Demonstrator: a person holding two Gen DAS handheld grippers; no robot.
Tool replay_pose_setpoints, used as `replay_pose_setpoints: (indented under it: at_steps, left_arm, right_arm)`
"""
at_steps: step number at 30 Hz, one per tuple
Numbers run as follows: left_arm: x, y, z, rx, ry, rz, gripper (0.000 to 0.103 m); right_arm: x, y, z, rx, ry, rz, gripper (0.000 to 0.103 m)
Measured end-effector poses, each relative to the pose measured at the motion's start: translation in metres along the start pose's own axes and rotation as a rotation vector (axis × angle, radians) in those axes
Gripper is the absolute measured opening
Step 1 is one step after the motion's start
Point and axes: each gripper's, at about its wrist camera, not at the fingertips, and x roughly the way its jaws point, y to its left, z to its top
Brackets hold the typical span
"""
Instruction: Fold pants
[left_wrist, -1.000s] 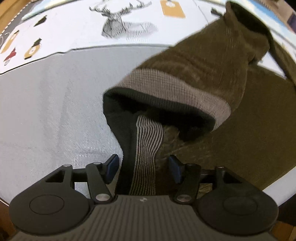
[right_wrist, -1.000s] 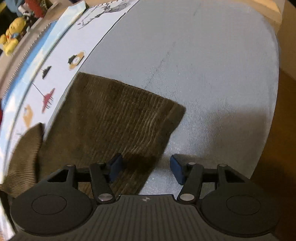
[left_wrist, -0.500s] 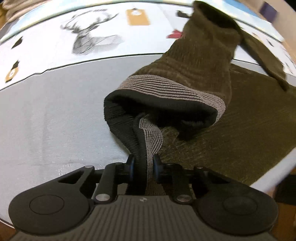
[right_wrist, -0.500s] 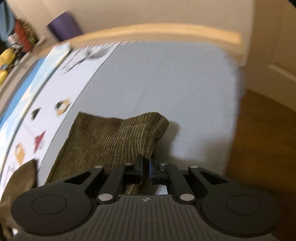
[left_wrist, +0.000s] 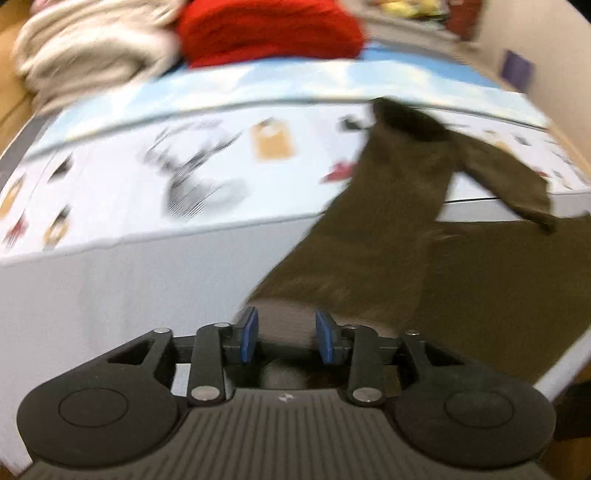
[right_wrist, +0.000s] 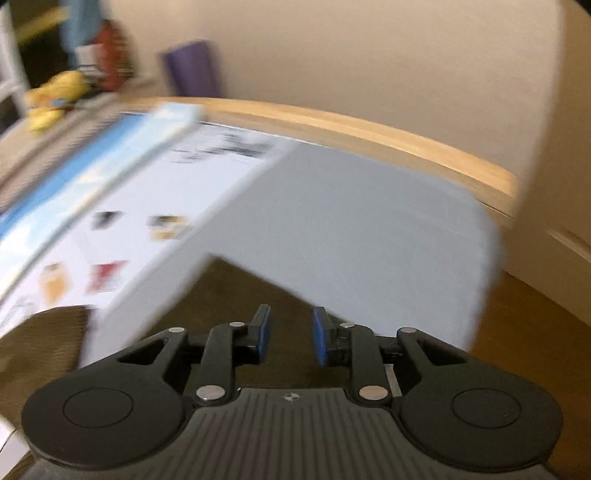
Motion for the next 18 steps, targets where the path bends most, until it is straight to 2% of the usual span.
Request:
replay_pose_setpoints:
  at_steps: [1,4,7,9,13,15,17,18]
  left_arm:
    - [0.001,-0.014,0.003,0.057,-0.012,-0.017,0.051]
    - [0.010,-0.057,0.007,0.226,-0.007,-0.019,0.062]
    - [0.029,-0.090,-0.001,0.360,0.048,-0.014,0.063]
    - [0.043,-0.107,-0.006,0.431,0.080,0.009,0.063]
    - [0.064,-0.105,-0.011,0.467,0.133,0.030,0.063]
    - [0.073,-0.105,-0.012,0.473,0.151,0.042,0.063]
    - [0.076,-0.101,-0.013,0.478,0.177,0.067,0.062]
    - [0.079,-0.099,-0.014,0.483,0.191,0.083,0.058]
  right_arm:
    - [-0.001,0.017,-0.001,-0.044,-0.002,0.058,0.026]
    - [-0.004,0.076,-0.013,-0.213,0.010,0.221,0.032]
    - [-0.008,0.141,-0.034,-0.413,0.046,0.364,0.048]
    - [-0.012,0.182,-0.052,-0.566,0.071,0.421,0.052]
    - [-0.008,0.246,-0.099,-0.858,0.090,0.453,0.055]
    - [-0.002,0.268,-0.121,-1.006,0.078,0.433,0.057]
    - [0.009,0.279,-0.134,-1.088,0.075,0.399,0.058]
    - [0.016,0.285,-0.138,-1.129,0.075,0.382,0.058]
